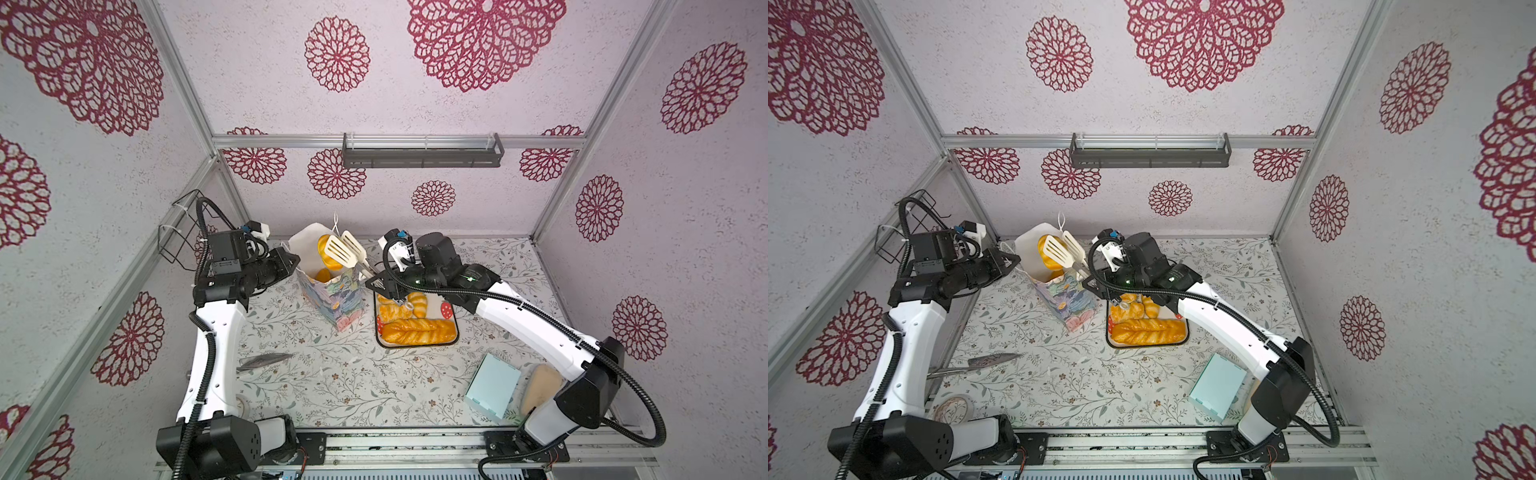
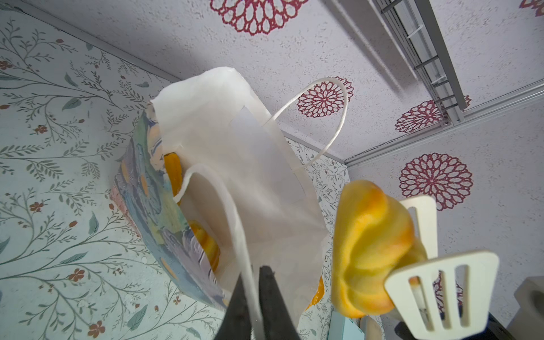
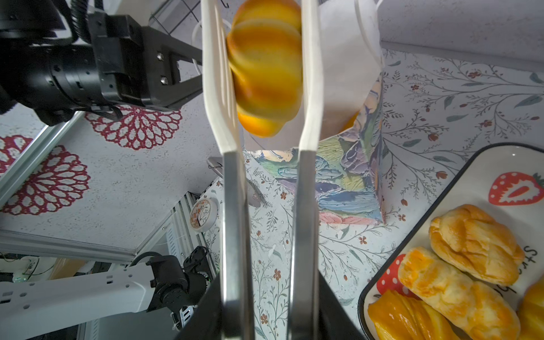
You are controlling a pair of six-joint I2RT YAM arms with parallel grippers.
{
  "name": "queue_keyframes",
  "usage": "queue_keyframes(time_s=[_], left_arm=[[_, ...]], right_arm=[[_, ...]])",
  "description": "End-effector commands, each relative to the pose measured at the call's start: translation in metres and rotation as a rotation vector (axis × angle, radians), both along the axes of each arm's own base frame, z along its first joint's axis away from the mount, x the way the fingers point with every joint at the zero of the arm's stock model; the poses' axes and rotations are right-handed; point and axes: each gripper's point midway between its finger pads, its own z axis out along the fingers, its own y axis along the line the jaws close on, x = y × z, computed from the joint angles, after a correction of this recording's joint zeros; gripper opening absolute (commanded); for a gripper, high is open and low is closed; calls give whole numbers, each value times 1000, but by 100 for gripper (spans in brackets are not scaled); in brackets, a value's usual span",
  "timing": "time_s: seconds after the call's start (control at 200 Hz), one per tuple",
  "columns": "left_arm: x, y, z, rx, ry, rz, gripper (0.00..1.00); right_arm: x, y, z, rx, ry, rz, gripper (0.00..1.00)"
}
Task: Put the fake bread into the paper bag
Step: 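Lower the croissant into the bag opening and open the tongs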
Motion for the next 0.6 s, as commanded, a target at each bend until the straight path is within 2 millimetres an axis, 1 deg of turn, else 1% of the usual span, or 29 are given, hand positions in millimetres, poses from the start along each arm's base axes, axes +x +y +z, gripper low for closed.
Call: queue_keyframes(time_s=[0.0, 0.375, 0.595], left_arm=[[-1, 1, 4, 4, -13, -1, 10], [-1, 0, 3, 4, -11, -3, 10], [-2, 1, 2, 5, -9, -2, 11]], right_arm=[[-1, 5, 42, 73, -109, 20, 40], [4, 11, 32, 53, -90, 16, 40], [6, 13, 24, 37, -78, 8, 44]])
